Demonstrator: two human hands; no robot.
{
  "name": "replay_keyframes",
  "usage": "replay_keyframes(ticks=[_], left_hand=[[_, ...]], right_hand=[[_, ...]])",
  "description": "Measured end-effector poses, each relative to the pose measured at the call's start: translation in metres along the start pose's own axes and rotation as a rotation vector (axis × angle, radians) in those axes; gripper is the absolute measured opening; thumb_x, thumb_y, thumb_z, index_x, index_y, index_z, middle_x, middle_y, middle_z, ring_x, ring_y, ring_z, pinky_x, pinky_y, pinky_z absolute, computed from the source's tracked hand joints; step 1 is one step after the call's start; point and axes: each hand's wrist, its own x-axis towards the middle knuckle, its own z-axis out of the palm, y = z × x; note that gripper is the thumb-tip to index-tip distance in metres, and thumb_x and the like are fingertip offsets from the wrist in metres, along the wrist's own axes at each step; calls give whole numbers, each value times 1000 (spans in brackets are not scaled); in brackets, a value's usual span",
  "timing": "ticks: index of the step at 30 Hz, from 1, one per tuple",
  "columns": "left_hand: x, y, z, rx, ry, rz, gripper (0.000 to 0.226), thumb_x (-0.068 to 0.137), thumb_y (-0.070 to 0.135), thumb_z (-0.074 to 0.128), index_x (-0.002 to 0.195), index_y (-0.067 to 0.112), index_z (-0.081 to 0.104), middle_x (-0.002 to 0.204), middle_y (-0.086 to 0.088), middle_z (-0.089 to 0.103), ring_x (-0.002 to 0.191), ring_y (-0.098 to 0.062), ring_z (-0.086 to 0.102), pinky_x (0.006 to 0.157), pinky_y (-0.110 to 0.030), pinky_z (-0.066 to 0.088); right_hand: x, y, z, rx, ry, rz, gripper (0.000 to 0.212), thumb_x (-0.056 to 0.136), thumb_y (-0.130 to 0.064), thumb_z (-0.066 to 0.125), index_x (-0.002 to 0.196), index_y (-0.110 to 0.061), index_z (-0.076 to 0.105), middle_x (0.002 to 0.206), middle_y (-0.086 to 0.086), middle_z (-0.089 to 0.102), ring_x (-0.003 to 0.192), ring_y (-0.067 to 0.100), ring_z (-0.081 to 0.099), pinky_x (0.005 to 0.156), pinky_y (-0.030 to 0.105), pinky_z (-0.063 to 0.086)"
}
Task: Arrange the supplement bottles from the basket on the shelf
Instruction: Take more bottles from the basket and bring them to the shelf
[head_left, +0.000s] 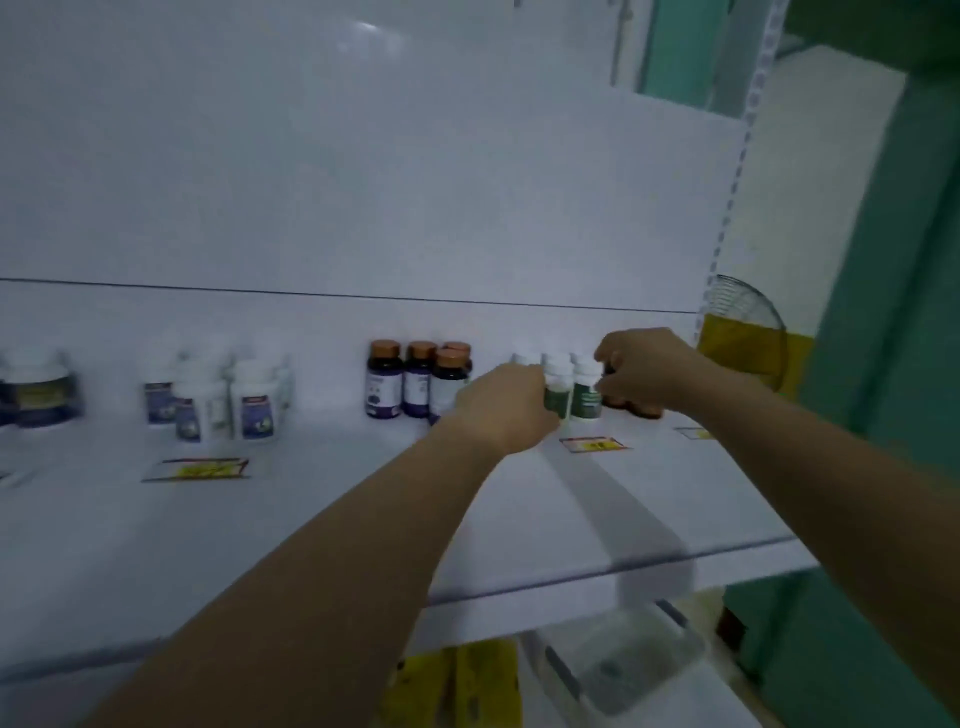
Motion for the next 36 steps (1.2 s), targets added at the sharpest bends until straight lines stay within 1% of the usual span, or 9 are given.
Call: replay_keyframes(ticks=[2,6,10,16,20,23,30,33,36], left_hand=[[-10,-27,-11,35,33,-158,30,92,31,53,113,10,52,112,-7,59,100,-27,56,78,-34,45],[-45,-73,-11,127,127,-379,30,94,36,48,113,13,50,116,-8,54,97,-23,51,80,-34,43],[-74,-105,15,192,67,-538,43,98,39,39,130,10,42,131,-11,46,119,-27,46,94,-36,39],[-75,-125,36,237,-117,-537,61,100,46,23,148,9,18,157,-10,15,142,-27,18,115,-40,19],[-77,-130,39,257,-221,-555,65,99,50,13,151,12,6,159,-6,1,146,-24,3,118,-40,6],[-78,-129,39,244,-223,-570,65,99,51,11,151,15,1,159,-3,-3,146,-21,-2,118,-38,1],[-78,-125,35,232,-209,-587,65,99,52,14,151,13,8,159,-5,5,146,-22,5,118,-38,7],[-74,-117,27,95,-62,-632,66,96,53,35,145,10,27,152,-7,29,138,-23,30,111,-37,26],[-63,-100,17,-202,106,-640,80,87,51,56,148,14,20,153,-4,29,138,-20,32,107,-32,30]], right_hand=[[23,-24,7,92,-28,-127,42,89,-22,60,130,-15,53,131,7,56,120,24,49,88,26,41],[59,-69,25,233,-31,-304,38,93,-26,55,129,-13,53,129,12,56,115,26,52,82,25,38],[79,-100,57,324,-41,-306,39,97,-31,45,129,-8,47,125,19,53,108,32,52,78,31,39],[94,-122,90,402,-66,-240,48,96,-39,47,134,-10,39,127,22,41,98,35,53,80,38,47],[100,-124,103,482,-13,-232,36,96,-29,51,123,-7,41,115,20,49,81,26,47,68,34,38],[103,-123,108,512,31,-235,27,96,-22,51,118,-9,42,107,19,53,78,25,49,66,36,44],[97,-115,101,631,37,-248,24,93,-24,56,114,-15,50,105,16,59,83,28,57,75,41,55],[91,-107,84,745,62,-293,25,91,-26,59,114,-17,54,106,12,61,84,26,57,71,36,53],[81,-98,57,833,42,-354,28,91,-30,60,116,-21,55,106,6,58,85,21,57,61,24,48]])
